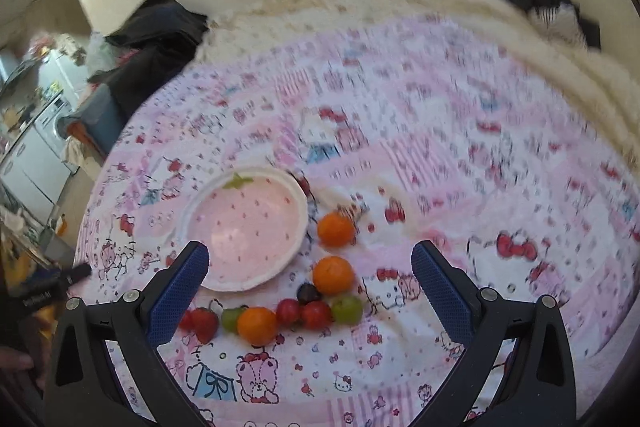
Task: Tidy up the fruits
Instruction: 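Grasp the dark grape with the left gripper while the right gripper grasps the green grape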
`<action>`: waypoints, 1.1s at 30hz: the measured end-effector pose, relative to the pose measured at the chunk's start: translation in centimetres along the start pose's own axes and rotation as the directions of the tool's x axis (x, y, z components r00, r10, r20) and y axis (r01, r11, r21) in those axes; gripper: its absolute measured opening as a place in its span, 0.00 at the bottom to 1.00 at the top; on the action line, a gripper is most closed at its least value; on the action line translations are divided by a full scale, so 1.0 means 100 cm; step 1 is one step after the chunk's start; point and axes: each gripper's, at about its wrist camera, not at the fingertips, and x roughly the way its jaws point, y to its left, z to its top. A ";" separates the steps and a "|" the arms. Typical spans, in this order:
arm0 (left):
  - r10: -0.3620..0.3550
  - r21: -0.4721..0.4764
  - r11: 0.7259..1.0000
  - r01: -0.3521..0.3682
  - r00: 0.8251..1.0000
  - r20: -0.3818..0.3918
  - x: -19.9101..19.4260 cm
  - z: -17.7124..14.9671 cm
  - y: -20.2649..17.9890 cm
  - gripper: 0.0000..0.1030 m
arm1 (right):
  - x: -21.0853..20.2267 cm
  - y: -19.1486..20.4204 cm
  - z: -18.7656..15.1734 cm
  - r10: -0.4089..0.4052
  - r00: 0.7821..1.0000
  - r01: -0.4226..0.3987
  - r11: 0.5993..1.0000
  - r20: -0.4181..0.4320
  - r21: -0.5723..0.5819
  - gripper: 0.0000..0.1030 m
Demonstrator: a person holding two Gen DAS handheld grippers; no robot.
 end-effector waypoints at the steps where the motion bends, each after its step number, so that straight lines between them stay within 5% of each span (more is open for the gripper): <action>1: -0.016 -0.008 1.000 0.015 0.999 -0.049 0.012 -0.002 -0.001 0.80 | 0.006 -0.005 0.001 0.000 1.000 0.000 1.000 -0.024 0.017 1.00; 4: -0.095 -0.052 0.995 0.088 0.983 -0.158 0.038 -0.009 -0.004 0.53 | 0.016 -0.015 -0.003 -0.004 0.998 0.008 0.998 -0.065 0.058 1.00; 17: -0.088 -0.013 0.996 0.088 0.952 -0.294 0.088 -0.013 -0.041 0.41 | 0.026 -0.011 -0.014 0.006 0.994 0.002 0.998 -0.112 0.069 1.00; 21: -0.047 0.016 0.998 0.056 0.938 -0.343 0.098 -0.020 -0.043 0.21 | 0.028 -0.006 -0.015 0.016 0.993 -0.009 0.998 -0.120 0.058 1.00; 23: -0.022 0.045 0.998 0.039 0.941 -0.337 0.099 -0.022 -0.044 0.15 | 0.029 -0.003 -0.015 0.017 0.993 -0.012 0.999 -0.119 0.045 1.00; 26: -0.086 -0.025 0.996 0.082 0.946 -0.312 0.095 -0.018 -0.036 0.13 | 0.029 0.001 -0.016 0.013 0.993 -0.010 1.000 -0.118 0.025 1.00; 33: -0.133 -0.028 0.991 0.130 0.959 -0.250 0.063 -0.011 -0.029 0.13 | 0.032 -0.015 -0.013 0.013 0.992 -0.002 0.996 -0.129 0.084 1.00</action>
